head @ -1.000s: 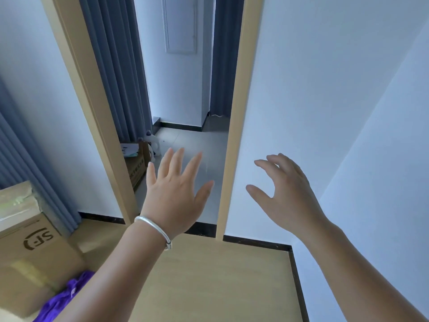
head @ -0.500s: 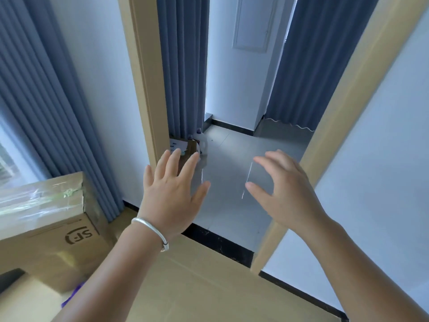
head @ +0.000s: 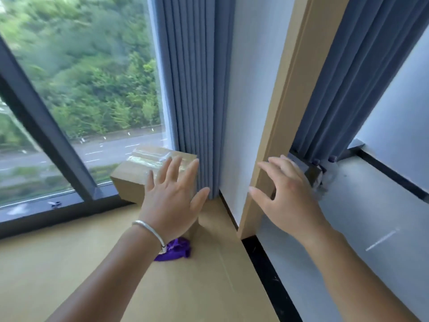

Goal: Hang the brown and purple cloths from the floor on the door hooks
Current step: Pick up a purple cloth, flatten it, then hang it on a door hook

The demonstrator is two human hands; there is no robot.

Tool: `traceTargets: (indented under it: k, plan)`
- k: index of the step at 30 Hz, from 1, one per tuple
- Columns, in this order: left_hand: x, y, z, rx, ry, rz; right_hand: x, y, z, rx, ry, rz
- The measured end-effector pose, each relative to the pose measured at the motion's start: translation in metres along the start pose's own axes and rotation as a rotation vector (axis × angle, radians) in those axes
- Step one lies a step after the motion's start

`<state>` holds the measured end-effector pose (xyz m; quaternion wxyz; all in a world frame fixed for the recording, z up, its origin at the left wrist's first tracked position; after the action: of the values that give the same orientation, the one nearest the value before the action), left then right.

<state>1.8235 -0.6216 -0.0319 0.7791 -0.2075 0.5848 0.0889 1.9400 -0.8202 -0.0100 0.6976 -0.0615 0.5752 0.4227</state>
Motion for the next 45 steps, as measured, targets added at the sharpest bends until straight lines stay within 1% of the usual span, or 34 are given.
traceTargets:
  k: [5,10,14,17,19,21,25,28,30,34,38,41,45]
  plan:
    - [-0.006,0.044,-0.001,-0.24,-0.032,0.063,0.045,0.022,0.055,-0.197,0.127,0.076]
    - [0.002,0.098,-0.01,-0.42,-0.035,0.091,0.103,0.061,0.089,-0.333,0.249,0.134]
    - [0.024,0.154,-0.009,-0.503,-0.021,0.102,0.161,0.09,0.114,-0.408,0.323,0.14]
    - [0.049,0.2,-0.007,-0.552,0.002,0.07,0.214,0.106,0.127,-0.412,0.399,0.132]
    - [0.074,0.229,-0.005,-0.584,0.044,0.047,0.254,0.112,0.132,-0.406,0.47,0.122]
    - [0.105,0.256,-0.003,-0.608,0.119,0.023,0.294,0.115,0.135,-0.404,0.542,0.106]
    - [0.183,0.299,-0.003,-0.628,0.256,-0.026,0.377,0.11,0.131,-0.356,0.661,0.078]
    - [0.253,0.332,-0.004,-0.633,0.363,-0.049,0.45,0.099,0.124,-0.373,0.735,0.051]
    - [0.305,0.352,-0.005,-0.64,0.406,-0.085,0.505,0.087,0.117,-0.368,0.786,0.054]
    - [0.426,0.387,-0.01,-0.668,0.415,-0.152,0.626,0.042,0.095,-0.348,0.911,0.084]
    - [0.56,0.413,-0.013,-0.667,0.422,-0.26,0.757,-0.019,0.067,-0.343,1.019,0.066]
    - [0.658,0.432,-0.014,-0.653,0.417,-0.307,0.847,-0.066,0.047,-0.305,1.05,0.046]
    - [0.775,0.473,-0.005,-0.65,0.5,-0.353,0.948,-0.113,0.037,-0.266,1.046,0.003]
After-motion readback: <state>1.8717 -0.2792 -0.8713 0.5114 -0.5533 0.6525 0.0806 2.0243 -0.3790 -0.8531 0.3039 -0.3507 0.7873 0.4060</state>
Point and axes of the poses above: each hand's wrist, its own z-axis towards the middle knuckle, its own x-axis out of the palm, y = z × x, the point moved 3 cm from there along z, towards the middle knuckle
